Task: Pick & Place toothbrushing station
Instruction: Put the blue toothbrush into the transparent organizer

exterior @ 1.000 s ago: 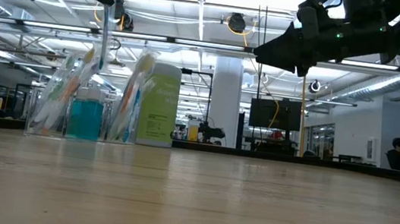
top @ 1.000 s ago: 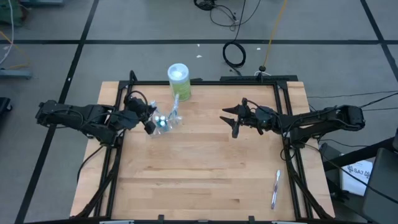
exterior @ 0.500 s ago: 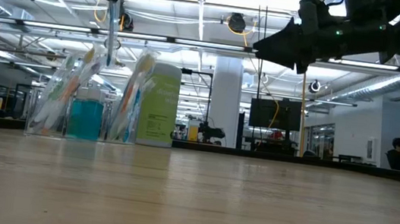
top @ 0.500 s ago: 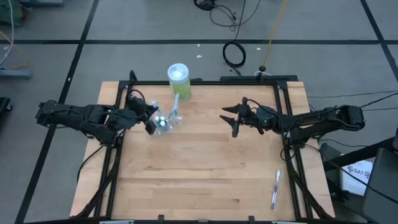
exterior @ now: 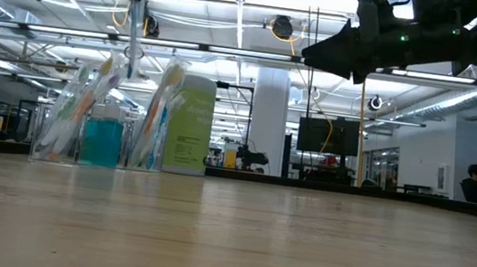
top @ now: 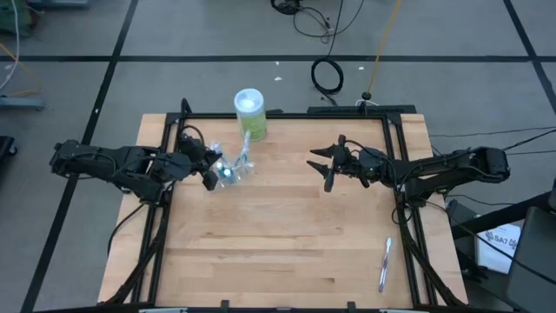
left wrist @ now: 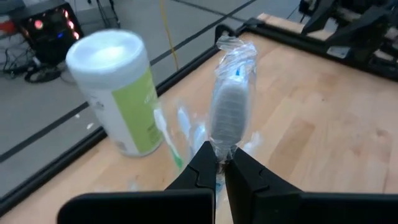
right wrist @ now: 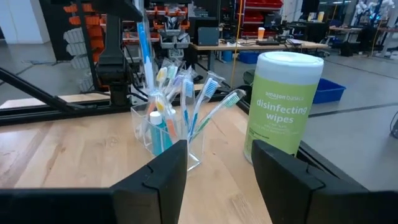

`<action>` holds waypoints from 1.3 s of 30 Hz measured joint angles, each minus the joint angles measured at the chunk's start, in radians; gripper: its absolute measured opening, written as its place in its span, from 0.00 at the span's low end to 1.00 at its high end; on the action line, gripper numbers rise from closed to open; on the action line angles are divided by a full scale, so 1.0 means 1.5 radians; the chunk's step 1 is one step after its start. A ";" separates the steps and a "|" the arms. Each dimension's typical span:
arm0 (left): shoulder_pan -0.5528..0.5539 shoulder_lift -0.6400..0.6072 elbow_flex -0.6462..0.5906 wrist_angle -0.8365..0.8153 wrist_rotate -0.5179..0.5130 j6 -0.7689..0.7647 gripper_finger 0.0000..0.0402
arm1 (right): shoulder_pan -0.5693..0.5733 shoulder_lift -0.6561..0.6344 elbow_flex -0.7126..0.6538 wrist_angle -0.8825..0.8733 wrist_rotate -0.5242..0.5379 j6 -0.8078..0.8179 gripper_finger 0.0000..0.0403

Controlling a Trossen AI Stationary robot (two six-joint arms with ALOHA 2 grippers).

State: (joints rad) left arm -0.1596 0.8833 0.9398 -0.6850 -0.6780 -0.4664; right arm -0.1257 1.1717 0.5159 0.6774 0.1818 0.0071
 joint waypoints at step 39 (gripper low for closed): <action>0.000 -0.026 -0.140 -0.215 0.004 -0.368 0.02 | -0.021 0.000 0.000 0.035 0.000 0.001 0.43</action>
State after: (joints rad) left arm -0.1596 0.8440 0.7302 -1.0077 -0.6720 -1.0179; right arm -0.1577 1.1721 0.5159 0.7294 0.1819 0.0091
